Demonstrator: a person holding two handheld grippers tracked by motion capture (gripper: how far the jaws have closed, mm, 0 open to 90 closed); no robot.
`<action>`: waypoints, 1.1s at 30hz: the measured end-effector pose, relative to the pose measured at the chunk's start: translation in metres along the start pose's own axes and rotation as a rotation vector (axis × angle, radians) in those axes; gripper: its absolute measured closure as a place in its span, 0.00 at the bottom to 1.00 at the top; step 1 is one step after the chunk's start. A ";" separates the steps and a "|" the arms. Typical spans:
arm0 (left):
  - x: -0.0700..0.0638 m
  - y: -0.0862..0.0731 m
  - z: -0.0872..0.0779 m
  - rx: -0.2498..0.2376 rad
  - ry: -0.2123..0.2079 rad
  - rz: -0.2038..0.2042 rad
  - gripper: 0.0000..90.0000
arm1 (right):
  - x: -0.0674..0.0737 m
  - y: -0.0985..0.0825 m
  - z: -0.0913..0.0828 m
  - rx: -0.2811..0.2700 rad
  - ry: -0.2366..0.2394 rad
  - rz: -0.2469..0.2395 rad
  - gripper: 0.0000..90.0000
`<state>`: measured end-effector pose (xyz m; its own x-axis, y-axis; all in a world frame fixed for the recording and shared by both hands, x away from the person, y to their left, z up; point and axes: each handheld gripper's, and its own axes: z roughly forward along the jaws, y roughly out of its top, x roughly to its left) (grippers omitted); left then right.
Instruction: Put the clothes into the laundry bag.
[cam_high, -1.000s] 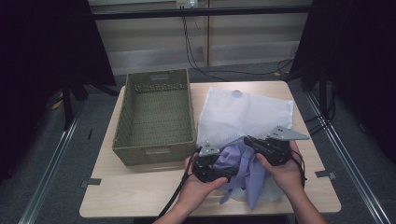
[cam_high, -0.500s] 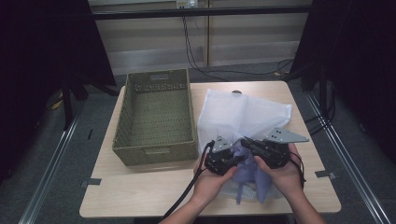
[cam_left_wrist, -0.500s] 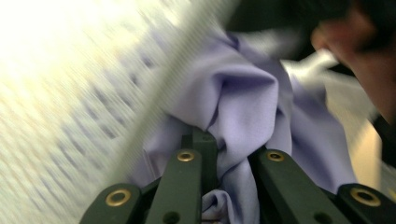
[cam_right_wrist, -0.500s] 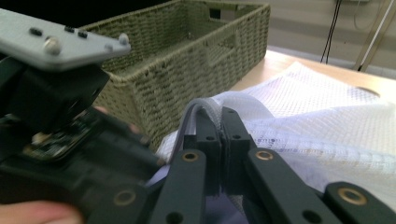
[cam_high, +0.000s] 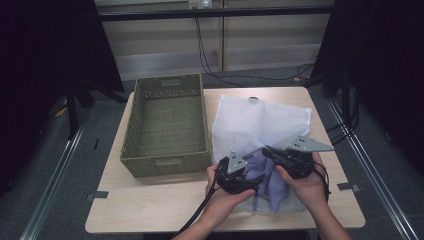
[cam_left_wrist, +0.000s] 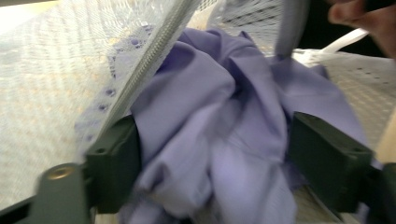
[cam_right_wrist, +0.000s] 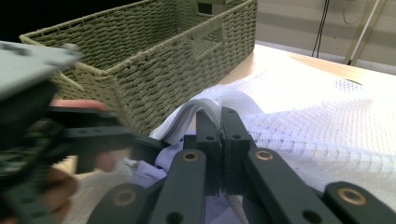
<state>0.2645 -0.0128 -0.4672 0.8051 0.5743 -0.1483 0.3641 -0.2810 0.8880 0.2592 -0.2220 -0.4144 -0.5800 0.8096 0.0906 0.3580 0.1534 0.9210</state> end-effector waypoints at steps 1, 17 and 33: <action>-0.004 -0.001 -0.004 -0.015 0.006 0.000 0.17 | -0.001 -0.001 0.000 0.002 0.004 0.002 0.99; -0.036 -0.015 0.053 0.241 0.311 0.142 0.37 | 0.001 -0.001 0.001 0.003 0.016 0.005 0.99; -0.012 0.011 0.044 -0.035 0.472 0.046 0.92 | 0.001 0.001 0.001 -0.009 0.027 0.024 0.99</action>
<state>0.2795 -0.0563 -0.4749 0.5163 0.8507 0.0988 0.3103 -0.2933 0.9043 0.2596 -0.2207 -0.4135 -0.5909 0.7973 0.1230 0.3653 0.1284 0.9220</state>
